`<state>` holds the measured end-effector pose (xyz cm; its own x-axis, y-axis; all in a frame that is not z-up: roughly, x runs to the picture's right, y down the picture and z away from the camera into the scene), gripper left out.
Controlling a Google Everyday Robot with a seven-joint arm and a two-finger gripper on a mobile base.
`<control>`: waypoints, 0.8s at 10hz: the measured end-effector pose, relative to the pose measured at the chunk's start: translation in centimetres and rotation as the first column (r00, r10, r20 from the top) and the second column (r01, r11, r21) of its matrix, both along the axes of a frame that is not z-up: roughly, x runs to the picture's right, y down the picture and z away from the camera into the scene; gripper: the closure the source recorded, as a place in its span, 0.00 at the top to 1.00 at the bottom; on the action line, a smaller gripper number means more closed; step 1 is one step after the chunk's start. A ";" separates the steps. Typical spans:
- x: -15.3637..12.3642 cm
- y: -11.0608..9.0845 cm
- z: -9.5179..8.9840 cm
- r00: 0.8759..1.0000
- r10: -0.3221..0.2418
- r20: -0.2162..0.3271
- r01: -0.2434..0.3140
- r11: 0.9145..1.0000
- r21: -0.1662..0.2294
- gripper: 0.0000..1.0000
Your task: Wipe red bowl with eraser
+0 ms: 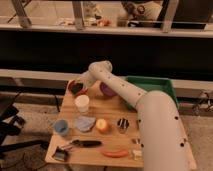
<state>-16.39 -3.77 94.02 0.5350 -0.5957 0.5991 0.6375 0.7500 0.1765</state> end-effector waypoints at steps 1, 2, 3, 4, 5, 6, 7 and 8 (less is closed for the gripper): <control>-0.3 -0.6 0.5 1.000 -0.007 -0.003 0.007 1.000 0.014 0.01; -0.6 -1.2 0.9 1.000 -0.012 -0.005 0.012 1.000 0.026 0.01; -0.8 -1.8 0.9 1.000 -0.016 -0.005 0.016 0.999 0.037 0.01; -1.1 -2.1 0.7 1.000 -0.018 -0.005 0.018 0.999 0.044 0.01; -1.1 -2.1 0.7 1.000 -0.013 -0.008 0.013 0.999 0.041 0.01; -1.0 -2.0 0.6 1.000 -0.004 -0.013 0.004 0.999 0.034 0.01; -0.9 -1.8 0.4 1.000 0.003 -0.016 -0.002 1.000 0.026 0.04; -0.6 -1.5 0.2 1.000 0.009 -0.018 -0.009 1.000 0.012 0.14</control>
<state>-16.99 -5.25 94.23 0.5510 -0.5979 0.5822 0.6340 0.7536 0.1739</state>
